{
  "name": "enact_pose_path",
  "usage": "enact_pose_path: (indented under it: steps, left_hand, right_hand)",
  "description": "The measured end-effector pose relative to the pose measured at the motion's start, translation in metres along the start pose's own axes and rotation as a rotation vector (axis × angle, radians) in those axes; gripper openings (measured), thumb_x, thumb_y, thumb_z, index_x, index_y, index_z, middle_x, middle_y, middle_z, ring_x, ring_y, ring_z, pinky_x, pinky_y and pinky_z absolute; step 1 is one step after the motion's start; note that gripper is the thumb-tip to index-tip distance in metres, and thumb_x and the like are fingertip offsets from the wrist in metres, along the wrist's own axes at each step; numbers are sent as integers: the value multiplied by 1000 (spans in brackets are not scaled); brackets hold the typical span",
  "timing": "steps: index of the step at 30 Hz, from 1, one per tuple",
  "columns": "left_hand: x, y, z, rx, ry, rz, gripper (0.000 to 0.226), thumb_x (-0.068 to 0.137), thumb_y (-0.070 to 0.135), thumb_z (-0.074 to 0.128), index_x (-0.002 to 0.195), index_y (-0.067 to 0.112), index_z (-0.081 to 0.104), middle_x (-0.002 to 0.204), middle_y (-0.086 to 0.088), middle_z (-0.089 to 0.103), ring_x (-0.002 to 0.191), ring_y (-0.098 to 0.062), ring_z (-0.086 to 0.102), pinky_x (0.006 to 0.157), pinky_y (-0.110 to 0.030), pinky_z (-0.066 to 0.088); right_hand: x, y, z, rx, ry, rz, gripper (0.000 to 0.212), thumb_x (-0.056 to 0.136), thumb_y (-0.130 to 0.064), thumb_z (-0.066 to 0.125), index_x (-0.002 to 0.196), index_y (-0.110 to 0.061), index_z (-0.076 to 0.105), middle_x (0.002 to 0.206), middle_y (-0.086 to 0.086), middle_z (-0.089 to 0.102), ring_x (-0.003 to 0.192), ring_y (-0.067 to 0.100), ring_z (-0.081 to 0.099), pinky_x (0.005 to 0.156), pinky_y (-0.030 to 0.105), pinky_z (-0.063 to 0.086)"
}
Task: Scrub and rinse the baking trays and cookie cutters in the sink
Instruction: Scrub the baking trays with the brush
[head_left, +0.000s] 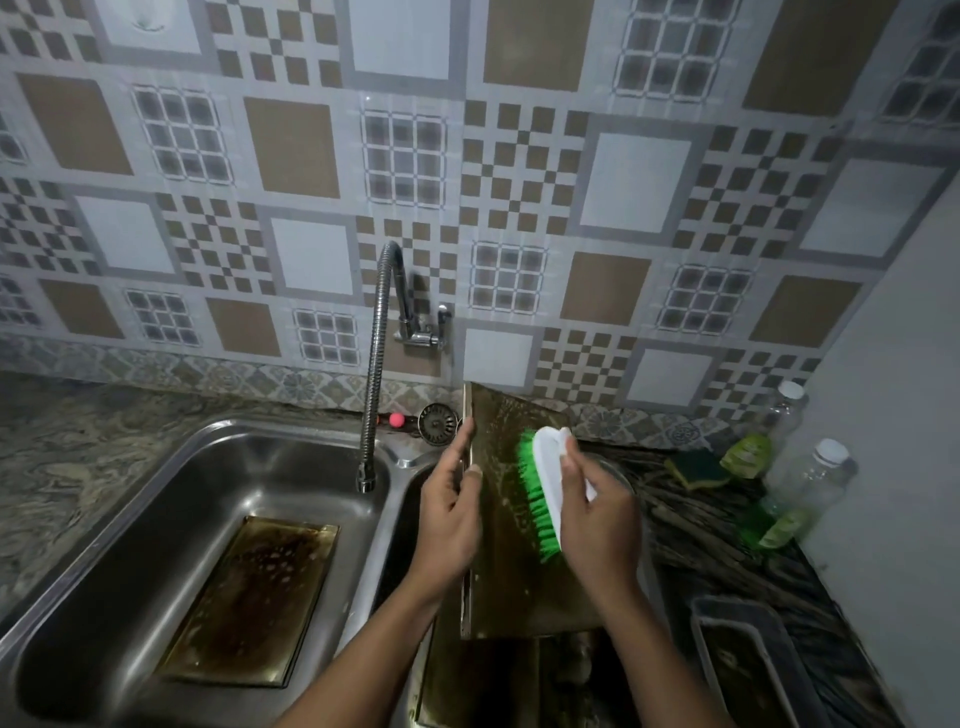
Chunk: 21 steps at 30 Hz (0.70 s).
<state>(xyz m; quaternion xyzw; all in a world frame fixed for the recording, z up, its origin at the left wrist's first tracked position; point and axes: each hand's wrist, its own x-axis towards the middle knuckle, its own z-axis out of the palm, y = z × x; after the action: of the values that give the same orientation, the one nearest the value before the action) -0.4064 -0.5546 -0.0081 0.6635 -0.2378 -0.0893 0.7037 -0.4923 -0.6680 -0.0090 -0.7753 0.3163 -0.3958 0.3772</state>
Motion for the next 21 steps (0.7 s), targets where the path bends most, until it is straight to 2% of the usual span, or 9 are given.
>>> enact_pose_path:
  steps: [2,4,6,8,10,14,16,19,21]
  left_hand:
    - [1,1,6,-11,-3,-16,50,101,3,40,143,32,41,144,18,47,135,0,42,117,-35,33]
    - [4,-2,8,-83,42,-59,52,101,5,39,140,38,45,137,11,58,124,-22,57,106,-48,44]
    - [9,-4,6,-136,107,-75,52,101,7,39,137,43,48,134,4,61,117,-28,61,99,-50,49]
    - [11,1,3,-148,190,-69,50,101,4,39,141,34,48,132,7,62,116,-8,61,98,-33,52]
    - [12,4,1,-192,244,-50,48,100,-6,37,144,12,44,112,26,65,88,21,59,76,-3,47]
    - [8,19,2,-237,242,-14,47,99,-10,35,145,1,38,97,33,57,67,30,51,61,4,39]
    - [10,17,5,-235,218,-24,46,100,-8,35,145,5,37,81,39,61,60,29,50,57,3,39]
    - [13,10,9,-239,217,-48,47,101,-6,36,146,7,39,120,19,59,73,25,56,62,0,43]
    - [14,8,9,-228,213,-41,47,100,-7,37,145,5,40,130,16,50,83,26,56,67,1,43]
  right_hand:
    - [-2,-6,5,62,-19,-34,31,96,-34,56,125,-31,62,118,-14,67,100,-11,57,75,0,41]
    - [-19,-16,10,119,-83,-78,31,96,-35,55,126,-32,61,116,-24,64,104,-13,57,82,9,47]
    - [-41,-15,10,147,-120,-144,31,96,-33,55,127,-32,61,115,-32,60,106,-14,57,86,12,48]
    - [-60,0,5,147,-135,-204,32,97,-33,54,127,-30,62,117,-26,63,109,-9,59,88,15,48]
    - [-70,23,-5,98,-123,-225,33,96,-42,51,125,-33,64,117,-21,66,108,-3,61,87,20,51]
    - [-56,57,-31,-10,-45,-43,29,93,-53,49,121,-54,56,101,-25,67,92,-10,63,72,15,52]
    - [-44,60,-37,10,-28,49,28,93,-45,53,120,-51,55,110,-24,66,102,-9,61,76,3,45]
    - [-41,38,-26,61,-65,42,32,93,-31,58,122,-47,56,115,-26,62,104,-14,58,79,3,44]
    - [-53,23,-17,108,-116,-53,33,93,-28,58,124,-39,61,119,-25,63,107,-13,57,84,8,46]
